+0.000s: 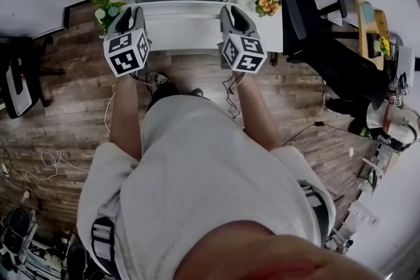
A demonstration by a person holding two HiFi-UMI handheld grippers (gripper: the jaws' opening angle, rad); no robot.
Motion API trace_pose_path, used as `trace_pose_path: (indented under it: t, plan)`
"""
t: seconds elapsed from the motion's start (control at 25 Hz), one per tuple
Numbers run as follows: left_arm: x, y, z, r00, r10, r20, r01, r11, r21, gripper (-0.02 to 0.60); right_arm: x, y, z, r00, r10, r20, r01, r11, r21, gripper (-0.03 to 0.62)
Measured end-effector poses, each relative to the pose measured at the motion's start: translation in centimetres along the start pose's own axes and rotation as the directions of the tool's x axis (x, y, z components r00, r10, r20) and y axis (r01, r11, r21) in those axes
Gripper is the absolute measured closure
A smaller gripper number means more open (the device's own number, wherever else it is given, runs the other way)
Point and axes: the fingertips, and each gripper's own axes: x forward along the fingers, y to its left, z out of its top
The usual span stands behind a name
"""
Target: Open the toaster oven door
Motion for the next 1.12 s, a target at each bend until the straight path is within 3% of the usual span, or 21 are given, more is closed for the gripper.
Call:
trace_pose_path:
  t: [1.12]
  plan:
    - [-1.6, -0.1, -2.4, 1.0, 0.01, -0.021, -0.01, 1.0, 0.007, 0.481, -1.9, 0.6, -2.3, 0.999, 0.018, -0.029, -0.018, 1.0, 0.005, 0.496]
